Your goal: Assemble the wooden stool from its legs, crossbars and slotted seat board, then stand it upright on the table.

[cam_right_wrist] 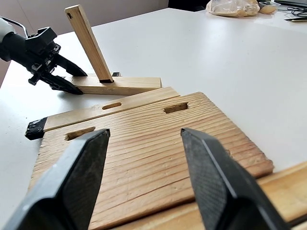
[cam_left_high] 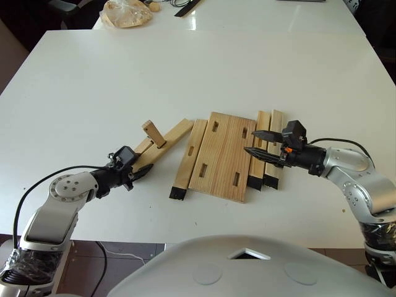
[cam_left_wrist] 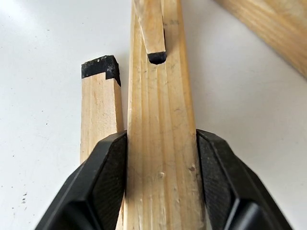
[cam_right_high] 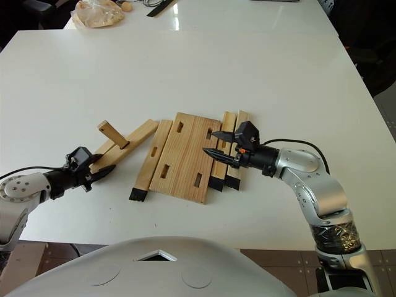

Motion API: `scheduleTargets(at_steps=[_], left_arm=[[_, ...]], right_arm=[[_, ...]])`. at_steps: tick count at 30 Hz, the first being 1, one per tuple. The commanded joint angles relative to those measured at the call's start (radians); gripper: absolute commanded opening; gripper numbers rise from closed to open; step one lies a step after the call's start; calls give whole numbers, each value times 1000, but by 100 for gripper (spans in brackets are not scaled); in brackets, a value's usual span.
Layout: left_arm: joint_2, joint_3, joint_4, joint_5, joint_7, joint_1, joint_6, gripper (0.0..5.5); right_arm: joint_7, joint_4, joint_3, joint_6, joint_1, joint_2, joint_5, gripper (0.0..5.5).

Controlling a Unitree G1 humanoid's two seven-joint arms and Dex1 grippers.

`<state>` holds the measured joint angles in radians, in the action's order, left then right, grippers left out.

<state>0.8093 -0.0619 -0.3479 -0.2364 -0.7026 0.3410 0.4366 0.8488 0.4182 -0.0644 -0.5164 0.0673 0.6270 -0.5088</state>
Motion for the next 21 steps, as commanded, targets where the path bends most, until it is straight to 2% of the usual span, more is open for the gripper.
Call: scheduleTargets(at_steps=[1, 6, 12, 18, 21], left_arm=[[-40, -58, 23, -46, 9, -65, 19, 205], [-102, -149, -31, -162, 15, -171, 20, 205], [-155, -268, -194, -542, -9, -294, 132, 205], [-139, -274, -293, -892, -36, -353, 236, 204], [-136, -263, -303, -962, -28, -375, 249, 204]], right_arm=[[-5, 8, 1, 7, -1, -1, 7, 273], [-5, 10, 13, 2, -12, -3, -9, 273], [-123, 49, 153, -97, -156, -107, -240, 273], [-137, 90, 225, -213, -294, -97, -500, 273], [-102, 113, 243, -268, -335, -62, -637, 321]])
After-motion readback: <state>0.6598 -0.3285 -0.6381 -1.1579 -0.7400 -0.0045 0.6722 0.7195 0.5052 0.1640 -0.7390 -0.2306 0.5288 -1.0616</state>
